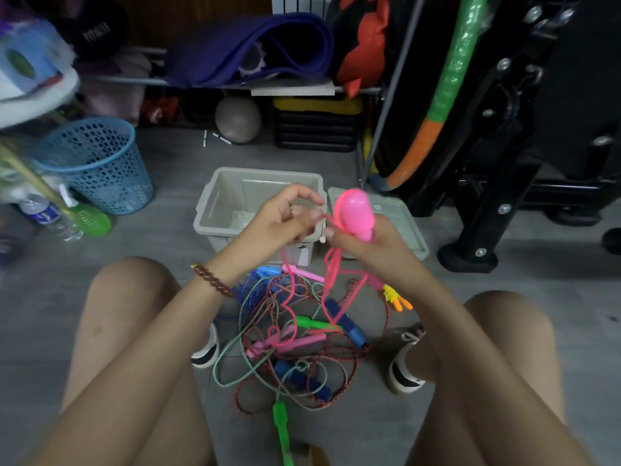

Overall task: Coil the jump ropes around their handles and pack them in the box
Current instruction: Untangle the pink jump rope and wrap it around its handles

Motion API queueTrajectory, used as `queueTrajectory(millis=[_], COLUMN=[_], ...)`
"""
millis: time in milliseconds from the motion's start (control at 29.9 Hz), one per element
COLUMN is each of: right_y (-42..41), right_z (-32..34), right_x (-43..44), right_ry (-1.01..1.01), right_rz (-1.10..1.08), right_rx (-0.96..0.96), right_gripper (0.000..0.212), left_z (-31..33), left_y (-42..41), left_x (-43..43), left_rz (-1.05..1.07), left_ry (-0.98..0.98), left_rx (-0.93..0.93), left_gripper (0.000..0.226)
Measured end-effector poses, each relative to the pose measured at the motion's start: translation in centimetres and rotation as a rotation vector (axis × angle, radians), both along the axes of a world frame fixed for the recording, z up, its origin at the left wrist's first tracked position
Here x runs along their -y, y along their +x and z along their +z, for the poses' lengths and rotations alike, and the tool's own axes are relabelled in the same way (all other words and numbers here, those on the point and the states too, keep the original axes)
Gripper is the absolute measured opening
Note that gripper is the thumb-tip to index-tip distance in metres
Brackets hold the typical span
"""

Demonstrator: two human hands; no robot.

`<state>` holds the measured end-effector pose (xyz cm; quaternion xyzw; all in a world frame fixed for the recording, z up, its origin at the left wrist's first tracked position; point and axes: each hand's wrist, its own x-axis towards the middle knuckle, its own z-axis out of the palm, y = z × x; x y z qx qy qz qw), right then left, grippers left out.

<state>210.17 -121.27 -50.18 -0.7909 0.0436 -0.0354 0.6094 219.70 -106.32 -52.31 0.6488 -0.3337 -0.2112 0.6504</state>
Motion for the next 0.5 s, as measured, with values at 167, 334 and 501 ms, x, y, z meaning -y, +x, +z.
queueTrajectory(millis=[167, 334, 501], right_y=[-0.2, -0.9, -0.9], right_z=[1.5, 2.8, 2.2], right_x=[1.8, 3.0, 4.8], right_ry=[0.358, 0.665, 0.547], right_rz=[-0.23, -0.278, -0.403], right_rx=[0.153, 0.241, 0.243], right_gripper=[0.015, 0.02, 0.013], left_z=[-3.8, -9.6, -12.9], left_y=[0.2, 0.0, 1.9], left_x=[0.0, 0.0, -2.5], left_rz=[-0.259, -0.298, -0.146], left_ry=[0.347, 0.607, 0.728], left_rx=[0.09, 0.133, 0.181], left_gripper=[0.033, 0.021, 0.029])
